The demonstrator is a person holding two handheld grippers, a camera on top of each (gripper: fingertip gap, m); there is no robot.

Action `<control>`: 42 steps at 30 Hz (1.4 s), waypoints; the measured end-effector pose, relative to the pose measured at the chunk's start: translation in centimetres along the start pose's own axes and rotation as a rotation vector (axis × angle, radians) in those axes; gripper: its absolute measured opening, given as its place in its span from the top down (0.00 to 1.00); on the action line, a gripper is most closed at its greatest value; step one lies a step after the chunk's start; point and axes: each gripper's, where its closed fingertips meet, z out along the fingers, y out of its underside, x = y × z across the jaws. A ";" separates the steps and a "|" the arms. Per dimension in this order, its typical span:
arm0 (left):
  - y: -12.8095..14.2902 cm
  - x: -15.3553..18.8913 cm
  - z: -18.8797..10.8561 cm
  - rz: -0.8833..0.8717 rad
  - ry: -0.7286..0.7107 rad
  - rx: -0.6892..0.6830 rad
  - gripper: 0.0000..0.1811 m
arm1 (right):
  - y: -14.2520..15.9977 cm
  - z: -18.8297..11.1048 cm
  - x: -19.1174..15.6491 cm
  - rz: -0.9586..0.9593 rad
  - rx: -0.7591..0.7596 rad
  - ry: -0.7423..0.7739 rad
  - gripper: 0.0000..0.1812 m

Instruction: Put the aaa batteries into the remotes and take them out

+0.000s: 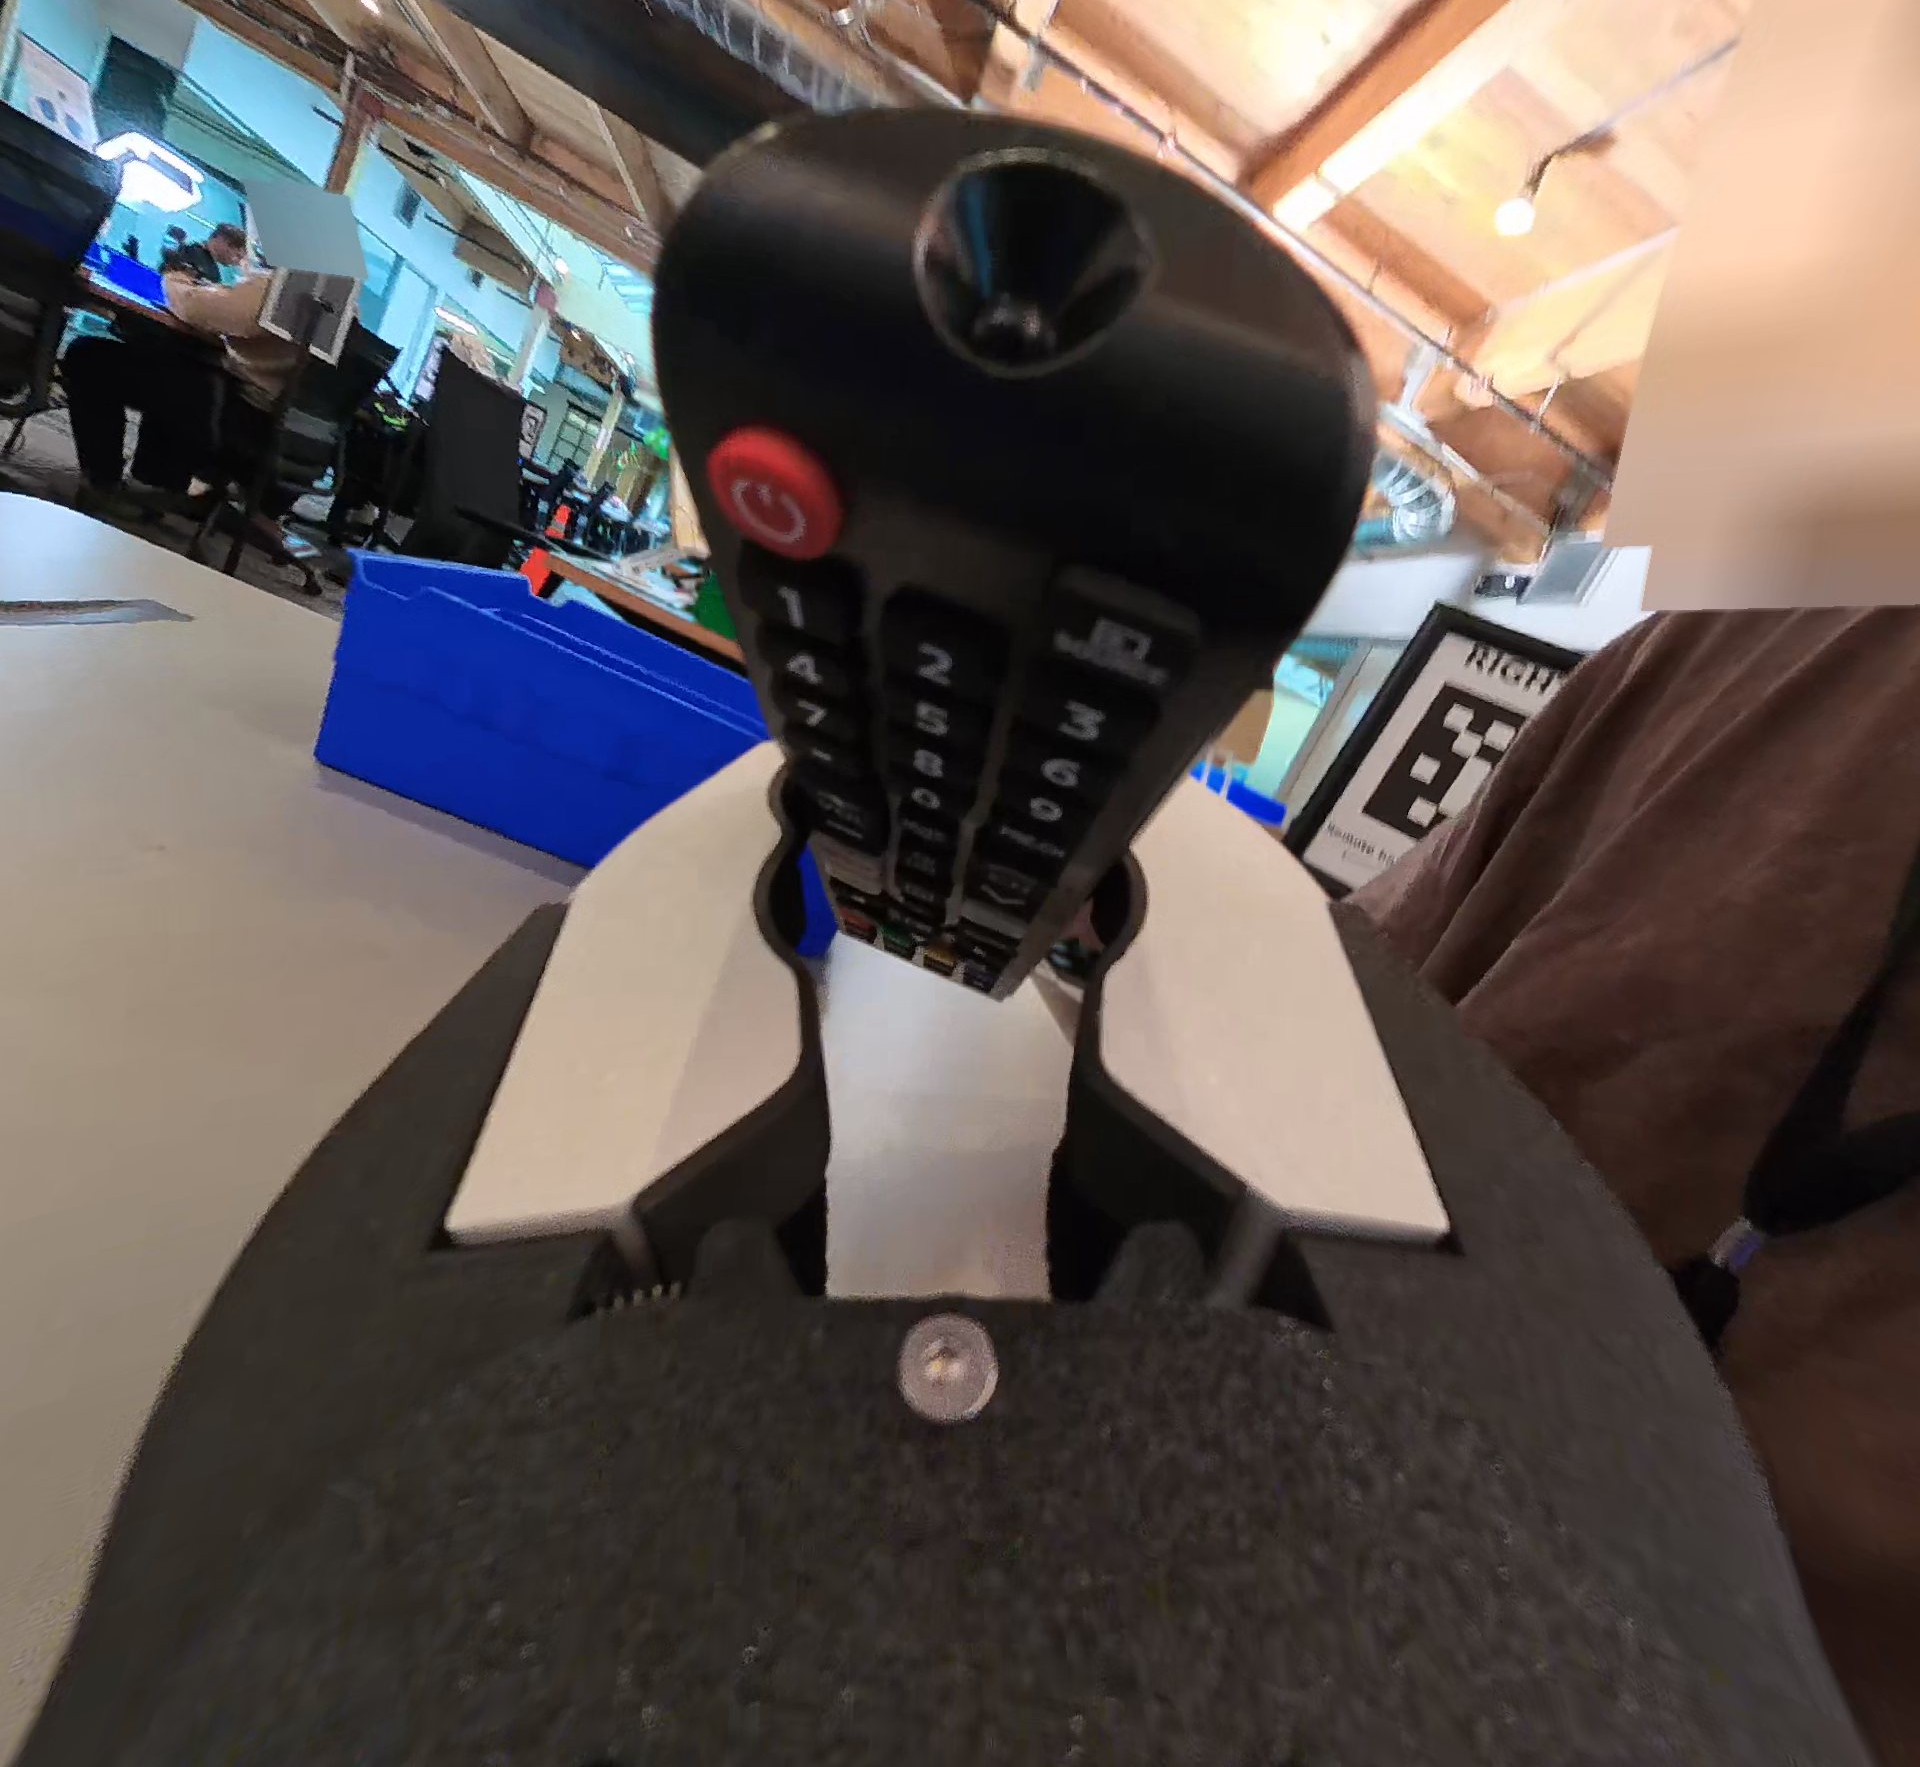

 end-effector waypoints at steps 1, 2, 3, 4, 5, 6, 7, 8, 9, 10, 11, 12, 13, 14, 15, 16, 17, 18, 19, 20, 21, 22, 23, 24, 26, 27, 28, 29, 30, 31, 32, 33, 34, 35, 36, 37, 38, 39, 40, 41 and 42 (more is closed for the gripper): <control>-0.2 0.0 0.0 -0.019 0.000 0.026 0.71 | -0.1 -0.2 -0.3 0.020 -0.012 -0.015 0.89; -0.4 0.0 0.0 -0.039 0.009 0.044 0.71 | -0.1 -0.3 -0.3 0.039 -0.031 -0.017 0.89; -0.5 -0.1 0.0 -0.052 0.011 0.056 0.71 | 0.0 -0.4 -0.4 0.051 -0.051 -0.016 0.89; -0.6 -0.1 0.0 -0.056 0.010 0.063 0.71 | -0.1 -0.5 -0.3 0.052 -0.062 -0.007 0.89; -0.5 0.0 0.0 -0.058 0.019 0.059 0.71 | -0.2 -0.5 -0.2 0.054 -0.071 0.003 0.89; -0.5 0.0 0.0 -0.057 0.018 0.054 0.71 | -0.4 -0.6 -0.1 0.055 -0.069 0.006 0.89; -0.5 0.0 0.1 -0.052 0.016 0.056 0.71 | -0.7 -0.6 -0.1 0.059 -0.066 0.004 0.89; -0.5 0.2 0.1 -0.056 0.025 0.057 0.71 | -0.8 -0.5 -0.2 0.066 -0.072 -0.004 0.89; -0.6 0.2 0.1 -0.060 0.028 0.064 0.71 | -0.8 -0.4 -0.2 0.066 -0.083 -0.010 0.89; -0.7 0.2 0.1 -0.062 0.027 0.071 0.71 | -0.8 -0.2 -0.2 0.067 -0.098 -0.004 0.89; -0.8 0.2 0.0 -0.067 0.032 0.080 0.71 | -0.7 0.0 -0.2 0.070 -0.111 -0.005 0.89; -1.0 0.2 -0.1 -0.075 0.038 0.091 0.71 | -0.9 0.1 -0.4 0.068 -0.107 -0.014 0.89; -1.1 0.2 -0.2 -0.081 0.038 0.105 0.71 | -1.1 0.2 -0.5 0.074 -0.099 -0.024 0.89; -1.3 0.1 -0.3 -0.088 0.040 0.115 0.71 | -1.2 0.3 -0.7 0.086 -0.093 -0.036 0.89; -1.4 0.2 -0.3 -0.097 0.044 0.123 0.71 | -1.5 0.3 -1.0 0.091 -0.079 -0.053 0.89; -1.5 0.2 -0.3 -0.109 0.049 0.138 0.71 | -1.7 0.4 -1.1 0.095 -0.069 -0.063 0.89; -1.7 0.2 -0.3 -0.124 0.059 0.155 0.72 | -1.9 0.5 -1.1 0.099 -0.067 -0.066 0.88; -1.8 0.2 -0.3 -0.142 0.068 0.170 0.72 | -2.0 0.6 -1.2 0.099 -0.067 -0.070 0.88; -1.8 0.3 -0.3 -0.158 0.077 0.183 0.73 | -2.2 0.7 -1.2 0.095 -0.059 -0.076 0.88; -1.9 0.3 -0.3 -0.172 0.086 0.195 0.74 | -2.4 0.8 -1.4 0.093 -0.050 -0.086 0.88; -1.9 0.3 -0.2 -0.185 0.094 0.204 0.76 | -2.5 0.9 -1.4 0.093 -0.043 -0.091 0.88; -1.8 0.3 -0.3 -0.189 0.095 0.207 0.82 | -2.6 1.0 -1.2 0.092 -0.036 -0.090 0.87; -1.7 0.0 -0.3 -0.191 0.085 0.207 0.88 | -2.6 1.2 -0.9 0.084 -0.019 -0.085 0.87; -1.6 -0.3 -0.4 -0.204 0.076 0.209 0.88 | -2.4 1.5 -0.3 0.084 -0.002 -0.067 0.86; -0.7 -1.6 -0.4 -0.221 0.019 0.168 0.88 | -0.7 2.4 0.7 0.101 -0.039 -0.042 0.85; -0.4 -2.1 -0.4 -0.218 -0.003 0.148 0.88 | 0.1 3.0 1.2 0.117 -0.033 -0.032 0.85; -0.3 -2.4 -0.5 -0.215 -0.013 0.146 0.88 | 0.7 3.6 1.2 0.141 -0.028 -0.049 0.82; -0.3 -2.7 -0.6 -0.208 -0.030 0.148 0.88 | 1.3 4.2 1.1 0.177 -0.022 -0.068 0.78; -0.2 -3.0 -0.6 -0.200 -0.049 0.143 0.88 | 1.7 4.8 1.0 0.208 -0.001 -0.074 0.75; 0.0 -3.3 -0.5 -0.197 -0.065 0.133 0.88 | 2.0 5.2 0.9 0.228 0.022 -0.077 0.74; 0.0 -3.6 -0.5 -0.197 -0.078 0.133 0.88 | 2.4 5.6 1.0 0.244 0.032 -0.066 0.74; 0.0 -3.7 -0.5 -0.201 -0.085 0.143 0.89 | 2.6 6.0 1.3 0.255 0.046 -0.043 0.73; 0.0 -3.9 -0.4 -0.211 -0.090 0.153 0.88 | 2.7 6.6 1.4 0.259 0.064 -0.038 0.73; 0.1 -4.1 -0.3 -0.226 -0.091 0.158 0.88 | 3.0 7.3 1.3 0.257 0.048 -0.051 0.74; 0.3 -4.2 -0.1 -0.245 -0.085 0.157 0.88 | 3.3 7.7 1.6 0.245 0.030 -0.042 0.77; 0.5 -4.2 0.1 -0.255 -0.076 0.148 0.88 | 3.3 8.0 1.4 0.229 0.036 -0.057 0.84; 0.6 -4.2 0.2 -0.261 -0.069 0.138 0.88 | 3.3 8.0 1.1 0.242 0.039 -0.084 0.86; 0.6 -4.0 0.2 -0.259 -0.058 0.128 0.88 | 3.4 7.7 1.0 0.263 0.041 -0.110 0.87; 0.5 -3.8 0.1 -0.249 -0.046 0.120 0.88 | 3.4 7.2 0.5 0.282 0.043 -0.164 0.88; 0.4 -3.4 0.1 -0.234 -0.028 0.111 0.87 | 3.5 6.7 0.1 0.299 0.034 -0.217 0.88; 0.3 -2.9 0.0 -0.217 -0.006 0.097 0.86 | 3.5 6.0 -0.2 0.315 0.031 -0.266 0.88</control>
